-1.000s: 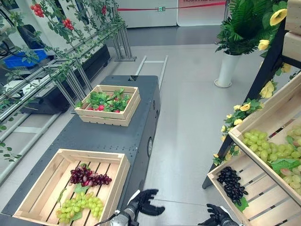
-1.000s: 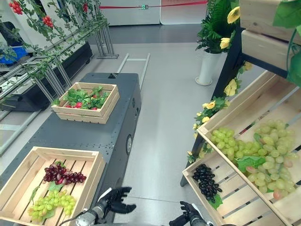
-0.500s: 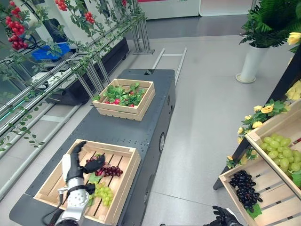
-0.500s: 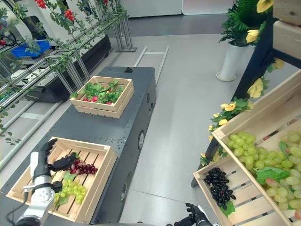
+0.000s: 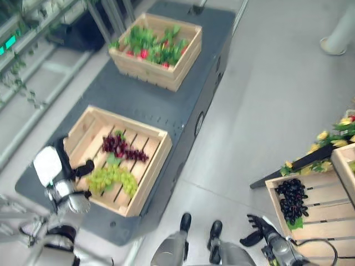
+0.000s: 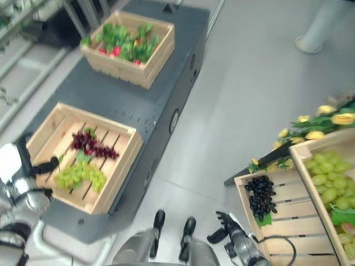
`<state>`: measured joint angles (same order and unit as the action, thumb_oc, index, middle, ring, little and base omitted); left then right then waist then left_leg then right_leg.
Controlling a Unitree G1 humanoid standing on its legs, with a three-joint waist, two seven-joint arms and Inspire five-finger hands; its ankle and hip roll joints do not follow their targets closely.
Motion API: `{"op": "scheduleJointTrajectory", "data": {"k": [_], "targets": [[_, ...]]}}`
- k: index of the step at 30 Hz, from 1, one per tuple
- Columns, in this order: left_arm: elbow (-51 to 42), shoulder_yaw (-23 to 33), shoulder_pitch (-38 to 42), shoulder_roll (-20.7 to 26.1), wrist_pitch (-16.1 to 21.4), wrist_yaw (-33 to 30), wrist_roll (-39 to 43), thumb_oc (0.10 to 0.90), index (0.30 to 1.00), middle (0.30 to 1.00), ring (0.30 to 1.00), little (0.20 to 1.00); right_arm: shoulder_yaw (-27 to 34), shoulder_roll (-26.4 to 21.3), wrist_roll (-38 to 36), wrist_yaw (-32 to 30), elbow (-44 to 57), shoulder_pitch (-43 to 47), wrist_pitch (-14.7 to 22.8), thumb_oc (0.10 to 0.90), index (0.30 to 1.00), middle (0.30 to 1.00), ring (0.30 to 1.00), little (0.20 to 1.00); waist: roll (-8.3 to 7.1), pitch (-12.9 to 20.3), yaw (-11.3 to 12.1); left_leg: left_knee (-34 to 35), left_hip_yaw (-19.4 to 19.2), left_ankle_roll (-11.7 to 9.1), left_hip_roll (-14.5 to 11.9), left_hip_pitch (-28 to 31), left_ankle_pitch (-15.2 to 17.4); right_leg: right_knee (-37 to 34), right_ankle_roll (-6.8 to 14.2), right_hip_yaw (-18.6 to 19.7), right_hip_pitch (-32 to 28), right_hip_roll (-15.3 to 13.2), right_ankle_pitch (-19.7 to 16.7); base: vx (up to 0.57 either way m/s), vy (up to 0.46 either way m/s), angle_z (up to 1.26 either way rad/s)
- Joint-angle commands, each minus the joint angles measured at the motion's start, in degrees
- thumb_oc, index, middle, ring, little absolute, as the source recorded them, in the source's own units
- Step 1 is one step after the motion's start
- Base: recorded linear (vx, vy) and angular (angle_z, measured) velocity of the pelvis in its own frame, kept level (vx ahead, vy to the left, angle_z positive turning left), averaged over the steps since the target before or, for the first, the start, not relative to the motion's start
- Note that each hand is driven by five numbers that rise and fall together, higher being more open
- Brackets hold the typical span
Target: Pick up the fruits from the basket on one side to the basket on the other side
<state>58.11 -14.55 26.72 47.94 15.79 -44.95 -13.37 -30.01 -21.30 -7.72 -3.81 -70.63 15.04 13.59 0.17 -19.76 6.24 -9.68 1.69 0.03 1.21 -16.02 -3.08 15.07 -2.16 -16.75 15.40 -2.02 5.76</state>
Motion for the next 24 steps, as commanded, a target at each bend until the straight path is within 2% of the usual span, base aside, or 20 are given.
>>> {"op": "scheduleJointTrajectory", "data": {"k": [1,2,6,9,11,17,24], "targets": [[-2.7,3.1,0.9,6.1,-0.1,-2.8,-4.9,0.8,0.9,0.9,0.9,0.9,0.6,-1.0,-3.3,-3.0,4.4,-2.2,3.9,0.8,0.9,0.9,0.9,0.9,-0.59,0.0,0.4,-11.8,-3.9,3.6,2.3,-5.5,6.3,6.5,0.4,0.9,2.3,-2.0,0.4,-0.1,0.099,0.1],[-3.9,1.2,1.5,7.0,-1.6,-2.4,-5.8,0.8,0.9,0.9,0.9,0.9,0.6,-2.1,-2.9,-3.0,5.5,-1.0,4.6,0.8,0.9,0.9,0.9,0.9,-0.56,-1.3,0.7,-15.7,-3.9,3.3,1.9,-8.0,8.1,10.9,0.2,1.0,4.2,-2.6,2.8,-0.08,0.093,0.05],[-4.4,-0.4,2.0,8.6,-4.2,-2.9,-6.8,0.8,0.9,0.9,0.9,0.9,0.2,-3.7,-1.6,-2.7,7.8,0.8,4.3,0.8,0.9,0.9,0.9,0.9,-1.35,-2.9,1.1,-21.2,-5.2,3.3,0.9,-13.1,9.4,16.6,-0.4,0.6,8.0,-3.5,4.6,-0.08,0.067,0.03],[-2.8,-3.0,4.6,10.1,-9.0,-4.2,-9.5,0.8,0.9,0.9,0.9,0.9,-1.1,-4.4,-2.1,-2.8,7.8,3.0,3.5,0.8,0.9,0.9,0.9,0.9,-2.36,-4.3,1.6,-25.9,-5.8,3.7,0.3,-16.5,10.8,22.5,-1.0,0.1,11.2,-4.4,6.5,-0.05,0.026,0.01],[-2.0,-4.6,5.9,10.8,-10.4,-4.3,-10.6,0.8,0.9,0.9,0.9,0.9,-1.4,-4.5,-2.4,-2.6,7.4,3.9,3.5,0.8,0.9,0.9,0.9,0.9,-2.55,-4.9,1.7,-28.6,-5.9,3.9,0.2,-18.2,11.7,24.9,-1.3,0.0,12.2,-4.6,7.4,-0.01,0.036,0.01],[-4.1,-8.1,10.4,14.3,-12.6,-3.5,-12.5,0.8,0.9,0.9,0.9,0.9,-2.1,-5.3,-2.3,-1.5,8.3,4.4,3.5,0.8,0.9,0.9,0.9,0.9,-2.67,-6.5,1.6,-35.0,-6.6,4.9,-0.4,-22.1,14.3,31.9,-2.3,0.1,16.1,-5.1,9.8,0.01,0.058,-0.01],[-8.0,-12.3,13.9,19.4,-12.9,3.2,-15.5,0.8,0.9,0.9,0.9,0.9,-1.3,-6.7,-1.6,-1.0,10.0,3.4,5.1,0.8,0.9,0.9,0.9,0.9,-2.37,-8.3,1.3,-38.5,-6.7,5.5,-0.7,-24.8,15.6,35.6,-2.4,0.5,19.0,-5.3,10.8,0.03,0.033,0.02]]}}
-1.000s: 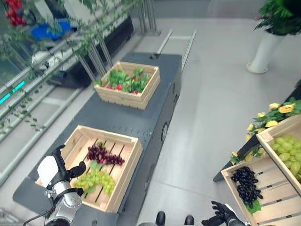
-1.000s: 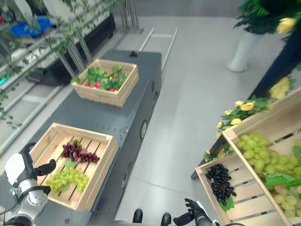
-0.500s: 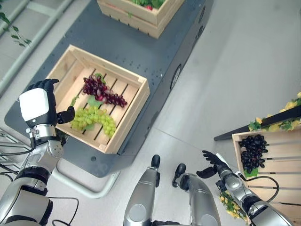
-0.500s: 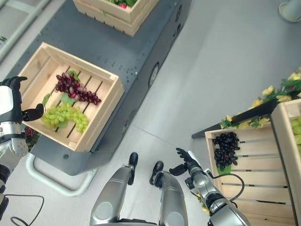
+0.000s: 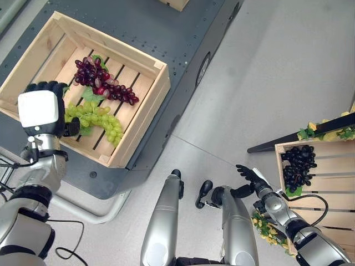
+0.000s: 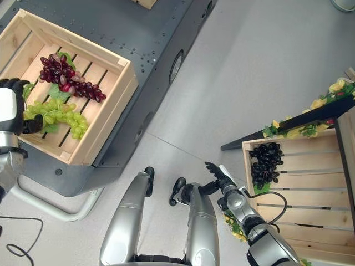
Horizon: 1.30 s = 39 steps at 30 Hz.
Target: Pick up the fruits from the basket on one side to the basket on the other side
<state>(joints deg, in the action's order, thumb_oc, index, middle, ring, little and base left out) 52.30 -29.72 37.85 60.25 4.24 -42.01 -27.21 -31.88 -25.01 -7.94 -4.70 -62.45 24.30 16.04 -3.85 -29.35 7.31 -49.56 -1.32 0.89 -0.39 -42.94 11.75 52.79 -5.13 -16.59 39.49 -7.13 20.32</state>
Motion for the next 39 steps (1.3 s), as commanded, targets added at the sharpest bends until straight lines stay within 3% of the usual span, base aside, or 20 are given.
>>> {"op": "scheduleJointTrajectory", "data": {"k": [1,10,16,26,32,39], "targets": [[-2.3,2.6,2.9,7.2,-1.1,0.5,-2.2,0.8,0.9,0.9,0.9,0.9,0.6,-3.0,-1.2,-0.1,1.9,-5.8,2.6,0.8,0.9,0.9,0.9,0.9,1.67,1.2,0.2,1.3,-3.7,4.6,0.8,2.0,0.7,-2.0,0.6,0.4,-5.0,-0.2,-3.8,0.0,0.0,0.0],[-8.9,-2.9,5.5,12.1,-0.1,4.6,-10.3,0.8,0.9,0.9,0.9,0.9,0.9,-5.0,0.1,-0.1,2.3,-5.0,2.4,0.8,0.9,0.9,0.9,0.9,1.77,-0.4,0.1,0.2,-3.9,4.8,0.1,0.5,0.9,-0.9,0.9,0.6,-3.3,-0.1,-4.1,0.03,0.027,0.02],[-12.4,-8.4,9.1,14.8,3.7,9.3,-10.2,0.8,0.9,0.9,0.9,0.9,1.4,-6.0,0.3,0.1,2.6,-5.4,3.0,0.8,0.9,0.9,0.9,0.9,1.67,-0.4,-0.2,-0.2,-3.7,4.8,-0.4,-1.6,0.5,-0.5,1.6,0.5,-0.8,-0.3,-5.1,0.01,-0.016,0.04],[-14.8,-8.1,5.5,14.1,7.5,14.1,-7.9,0.8,0.9,0.9,0.9,0.9,2.2,-6.4,1.0,-0.1,2.4,-6.0,3.4,0.8,0.9,0.9,0.9,0.9,2.09,-0.4,-0.5,0.4,-3.9,4.4,-0.2,-1.1,0.2,-2.0,1.8,0.7,-1.5,-0.1,-5.5,0.0,-0.002,0.0],[-14.4,-9.1,5.7,13.0,4.4,19.9,-7.8,0.8,0.9,0.9,0.9,0.9,2.2,-6.9,0.9,-0.6,2.8,-6.1,3.8,0.8,0.9,0.9,0.9,0.9,1.85,-0.4,-1.1,0.6,-4.2,4.4,-0.6,-1.7,-0.1,-2.5,2.0,0.8,-0.7,-0.2,-6.2,0.0,0.0,0.0],[-12.3,-12.3,8.3,11.3,2.3,21.9,-9.3,0.8,0.9,0.9,0.9,0.9,2.4,-7.3,-0.2,-1.4,3.0,-5.6,4.4,0.8,0.9,0.9,0.9,0.9,1.19,-0.4,-1.6,0.2,-4.2,4.5,-1.0,-3.2,0.0,-2.5,2.1,0.7,1.0,0.0,-6.6,0.0,0.0,0.0]]}}
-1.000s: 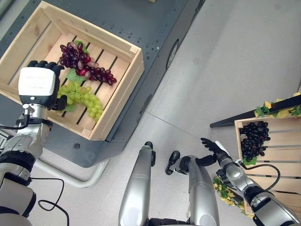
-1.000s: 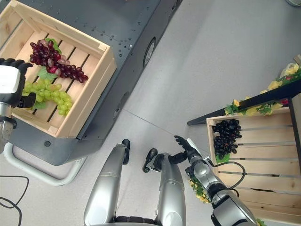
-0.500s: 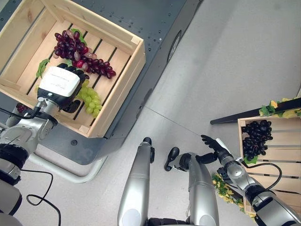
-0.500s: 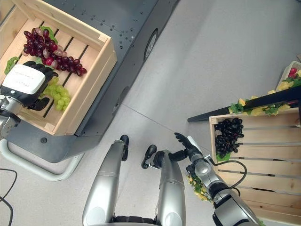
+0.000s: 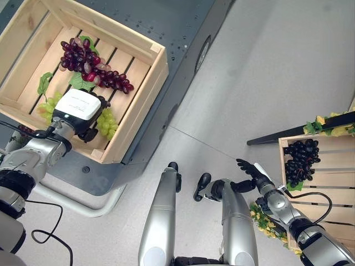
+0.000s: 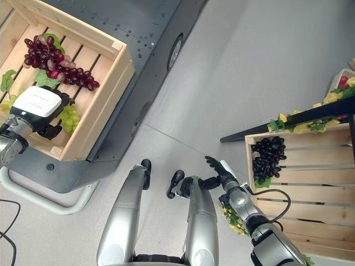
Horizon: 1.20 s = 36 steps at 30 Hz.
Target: Pick up the fruits from the basket on one side to the basket on the other side
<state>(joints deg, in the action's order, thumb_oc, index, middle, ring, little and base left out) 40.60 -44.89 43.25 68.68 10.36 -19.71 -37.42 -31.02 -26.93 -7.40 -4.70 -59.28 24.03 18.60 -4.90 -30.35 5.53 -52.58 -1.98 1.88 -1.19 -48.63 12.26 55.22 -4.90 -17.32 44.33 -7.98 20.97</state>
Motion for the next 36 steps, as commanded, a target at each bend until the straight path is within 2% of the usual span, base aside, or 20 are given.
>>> {"op": "scheduleJointTrajectory", "data": {"k": [1,8,10,14,17,20,21,24,25,26,28,36], "targets": [[-0.3,2.6,3.2,2.7,-4.7,0.2,0.6,0.8,0.9,0.9,0.9,0.9,1.6,-5.5,-0.9,-1.5,-0.2,-5.3,2.0,0.8,0.9,0.9,0.9,0.9,2.18,0.6,0.1,3.3,-3.5,3.6,-0.2,2.2,-0.6,-4.9,1.8,1.5,-3.6,0.9,-7.4,-0.02,0.033,-0.02],[1.7,-0.8,8.2,2.4,-12.7,1.4,-2.7,0.8,0.9,0.9,0.9,0.9,1.0,-6.0,-1.3,-1.1,0.8,-5.0,3.0,0.8,0.9,0.9,0.9,0.9,1.18,0.6,-0.2,2.6,-3.3,4.0,-0.5,-0.1,-0.2,-4.2,2.1,1.1,-1.0,1.0,-7.7,-0.01,0.02,-0.01],[2.6,-1.6,10.0,2.5,-13.9,2.2,-2.9,0.8,0.9,0.9,0.9,0.9,0.6,-5.9,-1.9,-1.3,1.2,-4.9,2.9,0.8,0.9,0.9,0.9,0.9,0.92,0.6,-0.3,2.3,-3.1,4.1,-0.5,-1.2,-0.1,-3.9,2.2,1.0,-0.1,1.0,-7.8,-0.02,0.015,-0.05],[3.0,-3.6,12.5,2.5,-13.1,4.4,-4.3,0.8,0.9,0.9,0.9,0.9,0.4,-5.7,-2.6,-1.1,1.2,-4.6,2.8,0.8,0.9,0.9,0.9,0.9,0.62,0.6,-0.3,2.2,-2.9,4.1,-0.5,-2.5,-0.1,-3.4,2.5,0.9,1.5,0.9,-8.2,0.0,0.003,-0.01],[2.1,-5.2,14.0,2.1,-13.8,6.5,-4.7,0.8,0.9,0.9,0.9,0.9,0.4,-5.6,-3.1,-1.2,1.0,-4.3,3.2,0.8,0.9,0.9,0.9,0.9,0.63,0.6,-0.2,2.8,-2.6,4.2,-0.3,-3.2,-0.1,-3.4,2.7,1.0,2.4,0.9,-8.3,-0.01,0.006,0.03],[2.2,-5.8,14.4,1.9,-15.8,8.5,-3.2,0.8,0.9,0.9,0.9,0.9,0.3,-5.6,-3.2,-1.1,1.3,-4.0,3.1,0.8,0.9,0.9,0.9,0.9,0.71,0.6,-0.3,2.9,-2.6,4.4,-0.2,-3.8,0.0,-3.3,2.8,1.1,3.2,1.0,-8.3,-0.01,0.01,0.03],[2.9,-5.2,14.0,1.5,-18.2,9.3,-0.3,0.8,0.9,0.9,0.9,0.9,0.3,-5.5,-3.0,-1.1,1.4,-3.8,3.2,0.8,0.9,0.9,0.9,0.9,0.72,0.6,-0.3,3.0,-2.4,4.4,-0.1,-4.3,-0.1,-3.3,2.8,1.1,3.6,1.0,-8.3,0.0,0.0,0.0],[4.9,-4.1,13.7,1.1,-19.5,10.6,-0.9,0.8,0.9,0.9,0.9,0.9,0.0,-5.7,-3.0,-1.1,1.7,-3.8,3.1,0.8,0.9,0.9,0.9,0.9,0.59,0.6,-0.2,3.0,-2.2,4.3,0.0,-5.0,-0.3,-3.2,2.8,0.8,4.1,0.9,-8.2,0.0,0.0,0.0],[5.0,-4.1,13.7,1.0,-19.5,10.8,-1.0,0.587,0.58,0.58,0.58,0.58,0.0,-5.7,-3.1,-1.1,1.8,-3.8,3.0,0.8,0.9,0.9,0.9,0.9,0.6,0.6,-0.2,3.0,-2.2,4.3,0.0,-5.1,-0.3,-3.1,2.8,0.8,4.2,0.9,-8.2,0.0,0.0,0.0],[5.4,-4.0,13.7,0.9,-18.8,11.2,-1.1,0.4,0.3,0.3,0.3,0.3,-0.1,-5.8,-3.4,-1.3,2.1,-3.7,2.7,0.8,0.9,0.9,0.9,0.9,0.61,0.6,-0.2,2.9,-2.2,4.4,0.0,-5.2,-0.2,-2.9,2.8,0.7,4.4,0.8,-8.2,0.0,0.0,0.0],[6.1,-4.3,14.3,0.9,-17.9,11.8,-0.9,0.4,0.3,0.3,0.3,0.3,0.0,-5.8,-3.9,-1.2,1.9,-3.3,2.6,0.8,0.9,0.9,0.9,0.9,0.68,0.6,-0.2,2.9,-2.2,4.3,0.0,-5.2,-0.2,-2.7,2.7,0.7,4.5,0.8,-8.1,0.0,-0.01,0.02],[4.4,-2.4,12.5,1.5,-12.7,7.2,1.1,0.4,0.3,0.3,0.3,0.3,0.7,-5.3,-3.1,-1.5,2.4,-3.7,2.5,0.8,0.9,0.9,0.9,0.9,1.61,0.6,0.1,3.4,-2.4,4.3,0.4,-2.9,0.2,-3.1,3.0,1.1,2.7,0.5,-7.9,0.0,-0.02,0.04]]}}
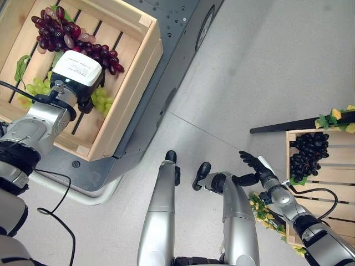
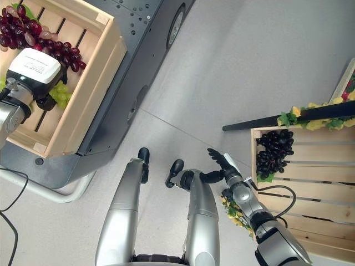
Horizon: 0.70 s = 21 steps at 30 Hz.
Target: Pick up the fruits from the basket on one side to the basket on the other side
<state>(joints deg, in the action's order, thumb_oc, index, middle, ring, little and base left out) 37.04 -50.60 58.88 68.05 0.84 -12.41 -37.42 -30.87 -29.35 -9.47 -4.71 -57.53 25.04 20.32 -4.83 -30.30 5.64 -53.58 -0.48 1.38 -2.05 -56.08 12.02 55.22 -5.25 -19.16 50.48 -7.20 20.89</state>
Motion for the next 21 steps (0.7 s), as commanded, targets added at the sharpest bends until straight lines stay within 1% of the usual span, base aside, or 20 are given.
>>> {"op": "scheduleJointTrajectory", "data": {"k": [1,2,3,4,6,7,8,9,11,13,14,16,17,18,19,20,21], "targets": [[7.7,3.8,-3.7,2.3,-2.6,-2.2,3.8,0.4,0.3,0.3,0.3,0.3,0.6,-2.9,-1.2,-1.5,0.8,-4.7,0.5,0.8,0.9,0.9,0.9,0.9,1.75,0.5,0.0,4.5,-4.1,4.8,1.3,5.2,0.5,-3.2,3.3,3.1,-4.0,-0.3,-7.8,0.0,0.0,0.0],[7.6,5.7,-5.0,2.0,-1.8,-5.6,7.5,0.4,0.3,0.3,0.3,0.3,0.9,-2.8,-0.8,-1.7,0.9,-5.1,0.3,0.8,0.9,0.9,0.9,0.9,2.05,0.5,0.1,4.7,-4.3,4.7,1.4,6.5,0.6,-3.4,3.3,3.3,-5.0,-0.4,-7.7,0.0,0.0,0.0],[7.6,6.0,-5.2,2.0,-1.6,-5.8,7.8,0.4,0.3,0.3,0.3,0.3,0.9,-2.8,-0.7,-1.7,0.9,-5.2,0.3,0.8,0.9,0.9,0.9,0.9,2.09,0.5,0.1,4.7,-4.3,4.7,1.4,6.7,0.6,-3.4,3.3,3.3,-5.2,-0.4,-7.7,0.0,0.0,0.0],[7.7,7.1,-6.0,1.9,-1.0,-7.8,10.1,0.4,0.3,0.3,0.3,0.3,1.2,-2.8,-0.4,-1.8,1.1,-5.7,0.5,0.8,0.9,0.9,0.9,0.9,2.21,0.5,0.1,4.9,-4.5,4.6,1.5,7.6,0.7,-3.7,3.3,3.5,-6.0,-0.3,-7.6,0.02,-0.008,-0.03],[8.8,11.4,-9.1,1.3,1.5,-10.8,12.0,0.4,0.3,0.3,0.3,0.3,1.8,-2.5,0.2,-2.3,1.6,-6.9,0.8,0.8,0.9,0.9,0.9,0.9,2.54,0.5,0.1,5.2,-4.7,4.5,1.7,9.7,0.8,-4.5,3.2,3.8,-8.0,-0.3,-7.5,0.01,-0.004,-0.02],[9.0,12.3,-9.8,1.2,2.0,-11.3,12.3,0.4,0.3,0.3,0.3,0.3,1.9,-2.4,0.3,-2.5,1.8,-7.1,0.9,0.8,0.9,0.9,0.9,0.9,2.6,0.5,0.0,5.2,-4.7,4.5,1.8,10.1,0.9,-4.6,3.1,3.8,-8.4,-0.3,-7.5,0.02,-0.008,-0.04],[9.7,14.6,-11.6,0.9,3.4,-12.4,13.4,0.4,0.3,0.3,0.3,0.3,2.4,-2.3,0.5,-2.9,2.2,-7.5,0.8,0.8,0.9,0.9,0.9,0.9,2.76,0.5,0.1,5.3,-4.8,4.5,2.0,11.3,1.0,-5.0,3.0,4.0,-9.6,-0.3,-7.5,0.03,-0.016,-0.08],[10.2,16.9,-13.4,0.5,4.4,-12.4,14.1,0.4,0.3,0.3,0.3,0.3,2.7,-2.1,0.6,-3.5,2.8,-8.0,0.8,0.8,0.9,0.9,0.9,0.9,2.88,0.5,0.1,5.8,-4.9,4.4,2.2,12.7,1.0,-5.5,3.0,4.2,-10.9,-0.2,-7.5,0.04,-0.02,-0.1],[10.8,19.1,-15.7,0.2,4.7,-10.6,12.7,0.4,0.3,0.3,0.3,0.3,3.3,-1.7,1.3,-3.8,4.4,-8.4,0.0,0.8,0.9,0.9,0.9,0.9,2.99,0.5,0.0,6.5,-5.0,4.4,2.6,14.8,1.0,-6.2,3.3,4.7,-12.6,-0.1,-7.8,0.02,-0.008,-0.04],[10.8,21.4,-18.9,-0.3,4.9,-10.0,12.2,0.4,0.3,0.3,0.3,0.3,3.2,-1.5,2.2,-3.8,5.8,-8.5,-1.2,0.8,0.9,0.9,0.9,0.9,3.22,0.5,0.0,8.1,-5.1,4.4,3.1,17.0,0.7,-7.1,3.5,5.1,-14.3,0.0,-8.4,0.0,0.0,0.0],[10.8,23.3,-21.4,-1.1,4.6,-10.3,13.5,0.4,0.3,0.3,0.3,0.3,3.1,-1.5,2.3,-3.5,6.5,-8.6,-2.0,0.8,0.9,0.9,0.9,0.9,3.53,0.5,-0.1,9.5,-5.2,4.4,3.3,18.9,0.4,-8.1,3.6,5.5,-15.8,0.0,-8.7,0.0,-0.005,-0.07],[11.5,24.9,-22.8,-1.9,4.6,-10.7,16.0,0.4,0.3,0.3,0.3,0.3,3.0,-1.3,2.4,-3.4,6.7,-8.8,-2.4,0.8,0.9,0.9,0.9,0.9,3.89,0.7,-0.4,11.1,-5.4,4.4,3.4,20.8,0.1,-9.1,3.7,6.0,-17.0,0.1,-9.0,0.01,0.004,-0.17],[12.9,26.9,-24.2,-3.1,5.9,-12.0,22.3,0.4,0.3,0.3,0.3,0.3,2.9,-1.1,2.4,-3.5,6.7,-9.2,-2.5,0.8,0.9,0.9,0.9,0.9,4.28,1.5,-0.7,12.6,-5.5,4.3,3.6,22.4,-0.3,-10.6,3.8,6.4,-18.3,0.2,-9.2,0.02,0.006,-0.16],[13.7,27.8,-24.5,-3.7,6.6,-11.9,24.1,0.4,0.3,0.3,0.3,0.3,2.9,-0.9,2.4,-3.5,6.7,-9.4,-2.5,0.8,0.9,0.9,0.9,0.9,4.38,1.8,-0.7,13.2,-5.4,4.3,3.8,22.9,-0.4,-11.2,3.9,6.5,-18.7,0.3,-9.2,0.03,-0.006,-0.12],[15.7,31.3,-26.1,-5.8,9.0,-10.9,31.1,0.4,0.3,0.3,0.3,0.3,3.2,-0.4,2.5,-3.7,6.4,-10.1,-2.6,0.8,0.9,0.9,0.9,0.9,4.72,2.9,-0.9,14.9,-5.1,4.1,4.2,24.6,-0.7,-13.1,3.9,6.8,-20.2,0.3,-9.2,0.02,-0.014,-0.09],[16.2,32.4,-26.7,-6.5,9.9,-10.7,33.3,0.4,0.3,0.3,0.3,0.3,3.3,-0.2,2.6,-3.7,6.3,-10.3,-2.7,0.8,0.9,0.9,0.9,0.9,4.8,3.3,-0.9,15.6,-5.0,4.1,4.4,25.3,-0.9,-13.8,3.9,6.9,-20.7,0.4,-9.3,0.04,-0.026,-0.14],[17.0,35.3,-28.6,-8.0,11.5,-9.9,38.1,0.4,0.3,0.3,0.3,0.3,3.6,0.3,2.8,-3.8,6.1,-11.0,-2.7,0.8,0.9,0.9,0.9,0.9,4.93,4.2,-0.8,17.3,-4.4,4.0,4.9,26.9,-1.2,-15.5,4.1,7.2,-22.1,0.6,-9.6,0.03,-0.017,-0.13]]}}
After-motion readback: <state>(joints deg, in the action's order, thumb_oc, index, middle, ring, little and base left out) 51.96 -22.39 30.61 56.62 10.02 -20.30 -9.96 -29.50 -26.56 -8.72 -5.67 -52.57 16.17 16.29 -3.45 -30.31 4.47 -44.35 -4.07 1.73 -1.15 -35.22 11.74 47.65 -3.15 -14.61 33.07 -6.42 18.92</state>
